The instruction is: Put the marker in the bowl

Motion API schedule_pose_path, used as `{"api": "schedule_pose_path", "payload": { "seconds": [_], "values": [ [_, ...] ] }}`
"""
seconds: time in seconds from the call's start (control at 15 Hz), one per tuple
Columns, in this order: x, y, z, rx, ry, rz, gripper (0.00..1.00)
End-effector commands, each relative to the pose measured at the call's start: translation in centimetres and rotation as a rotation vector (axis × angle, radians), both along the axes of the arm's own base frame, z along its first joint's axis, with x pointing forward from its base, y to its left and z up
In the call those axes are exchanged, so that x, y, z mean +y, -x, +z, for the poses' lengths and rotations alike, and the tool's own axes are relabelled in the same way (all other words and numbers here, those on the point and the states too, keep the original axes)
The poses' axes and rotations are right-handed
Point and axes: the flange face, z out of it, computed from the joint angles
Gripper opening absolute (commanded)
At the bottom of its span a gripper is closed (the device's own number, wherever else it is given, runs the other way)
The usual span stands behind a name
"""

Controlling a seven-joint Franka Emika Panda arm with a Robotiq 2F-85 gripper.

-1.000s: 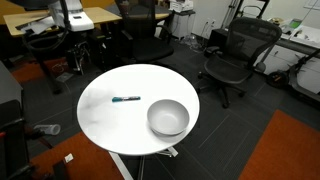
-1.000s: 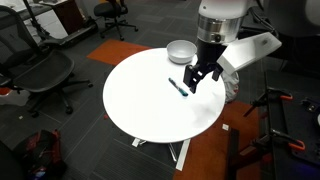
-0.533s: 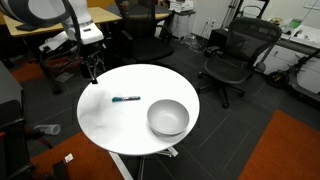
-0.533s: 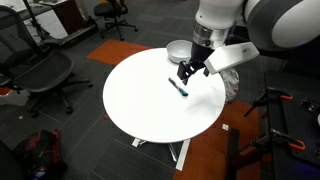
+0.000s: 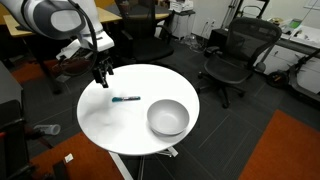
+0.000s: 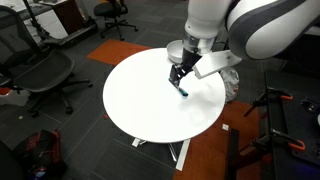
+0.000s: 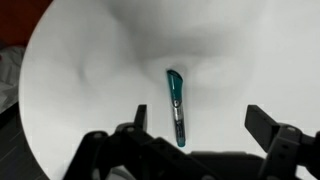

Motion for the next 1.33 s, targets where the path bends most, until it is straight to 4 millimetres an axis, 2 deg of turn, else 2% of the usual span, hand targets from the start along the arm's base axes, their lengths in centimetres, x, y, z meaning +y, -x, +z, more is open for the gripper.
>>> {"api": "schedule_pose_path", "payload": {
  "seconds": [0.0,0.53,1.27],
  "values": [
    [0.0,-1.9,-1.8,-0.018,0.006,0.004,1.0],
    [-2.5,-4.1,-5.8,0.012,-0.003,-0.026,1.0],
    [-5.9,-7.0,-8.4,0.01,-0.06,-0.011,1.0]
  ]
}}
